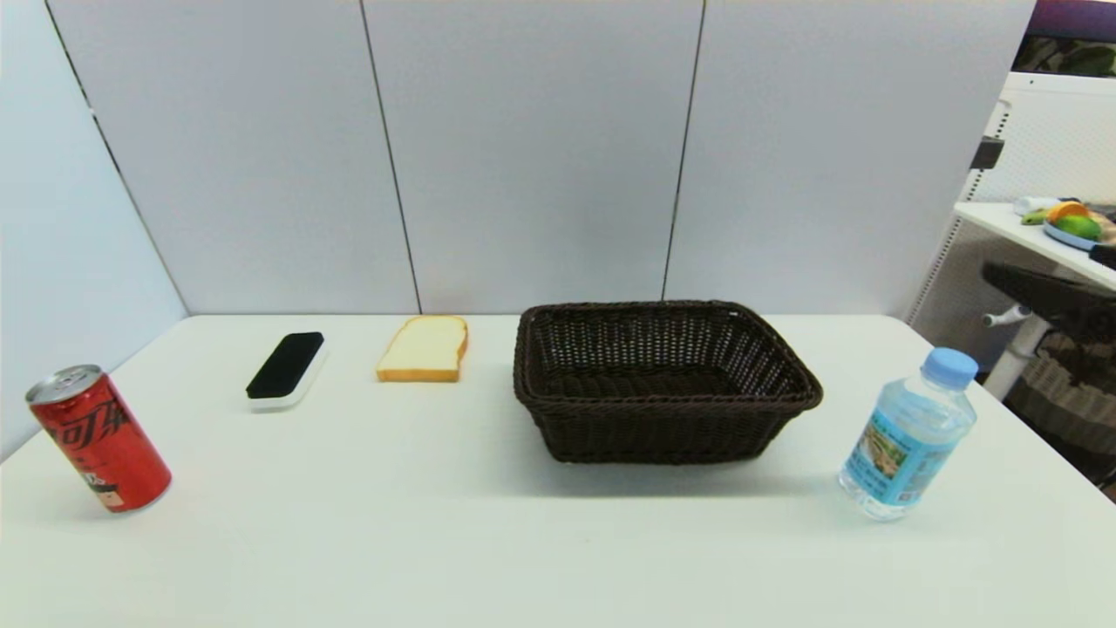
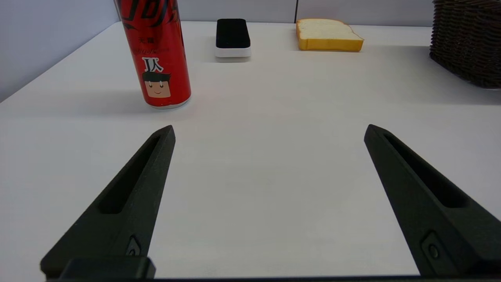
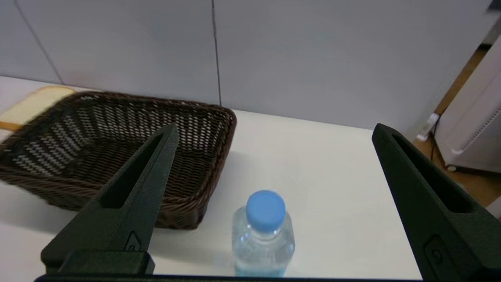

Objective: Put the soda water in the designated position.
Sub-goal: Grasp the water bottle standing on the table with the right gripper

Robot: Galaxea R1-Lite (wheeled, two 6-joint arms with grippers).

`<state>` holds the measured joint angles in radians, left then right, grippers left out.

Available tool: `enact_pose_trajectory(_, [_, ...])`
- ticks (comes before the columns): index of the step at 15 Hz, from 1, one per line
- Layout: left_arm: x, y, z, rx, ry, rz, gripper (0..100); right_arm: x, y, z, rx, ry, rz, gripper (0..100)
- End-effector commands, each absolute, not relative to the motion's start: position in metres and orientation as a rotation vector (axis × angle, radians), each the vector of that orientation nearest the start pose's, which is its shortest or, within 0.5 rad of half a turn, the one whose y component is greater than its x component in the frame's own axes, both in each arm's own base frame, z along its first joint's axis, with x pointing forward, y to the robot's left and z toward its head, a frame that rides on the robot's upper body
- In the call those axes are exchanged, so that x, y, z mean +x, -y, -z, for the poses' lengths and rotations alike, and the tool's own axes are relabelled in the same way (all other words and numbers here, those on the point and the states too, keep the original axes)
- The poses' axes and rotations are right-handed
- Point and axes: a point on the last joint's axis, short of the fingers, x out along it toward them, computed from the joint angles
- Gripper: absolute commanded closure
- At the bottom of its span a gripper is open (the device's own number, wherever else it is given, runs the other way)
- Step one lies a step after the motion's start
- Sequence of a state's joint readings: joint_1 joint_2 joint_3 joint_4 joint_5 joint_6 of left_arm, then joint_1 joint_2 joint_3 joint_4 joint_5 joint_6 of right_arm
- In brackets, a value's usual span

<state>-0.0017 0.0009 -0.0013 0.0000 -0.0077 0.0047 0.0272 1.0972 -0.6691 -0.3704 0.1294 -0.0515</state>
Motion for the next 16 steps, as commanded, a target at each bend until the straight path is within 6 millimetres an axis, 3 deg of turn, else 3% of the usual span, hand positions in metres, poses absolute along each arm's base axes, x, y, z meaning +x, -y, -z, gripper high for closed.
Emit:
enact_pose_trajectory(1, [-0.023,0.0,-0.076,0.005,0.0,0.009,0,0.179,-0.007,-0.217,-0.047,-0.125,-0.155,0])
enact_pose_trajectory(3, [-0.023,0.0,-0.076,0.005,0.0,0.009,0,0.175,-0.007,-0.191,-0.05,-0.127,-0.158,0])
enact_pose_trajectory(7, [-0.023,0.0,-0.076,0.005,0.0,0.009,0,0.164,-0.008,-0.159,-0.047,-0.186,-0.163,0])
enact_pose_trajectory(16, [-0.023,0.0,-0.076,0.005,0.002,0.009,0,0.179,-0.008,-0.12,-0.043,-0.258,-0.16,0])
